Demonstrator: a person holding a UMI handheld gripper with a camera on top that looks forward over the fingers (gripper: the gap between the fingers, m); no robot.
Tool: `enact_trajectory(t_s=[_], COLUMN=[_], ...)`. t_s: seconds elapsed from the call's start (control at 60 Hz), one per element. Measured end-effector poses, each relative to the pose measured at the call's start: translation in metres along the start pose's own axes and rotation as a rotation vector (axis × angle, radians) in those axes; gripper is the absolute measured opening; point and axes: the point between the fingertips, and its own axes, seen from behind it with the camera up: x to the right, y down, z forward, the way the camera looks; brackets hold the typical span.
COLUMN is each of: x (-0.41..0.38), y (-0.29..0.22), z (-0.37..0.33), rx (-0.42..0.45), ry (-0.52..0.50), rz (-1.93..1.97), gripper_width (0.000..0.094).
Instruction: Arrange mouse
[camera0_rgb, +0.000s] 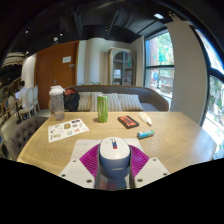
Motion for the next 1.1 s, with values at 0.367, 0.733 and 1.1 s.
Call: enact_trajectory(t_s=[0.367,0.733,1.1], x=[-0.015,-0.018,-0.003], y=[0.061,0.074,0.071], z=[0.052,0.046,-0.084], rx=[-0.155,-0.255,-0.144], ry=[-0.07,-0.107,-0.166], rz=[-0.029,-0.008,0.014], gripper_width=[0.0393,0.0713,0.0843])
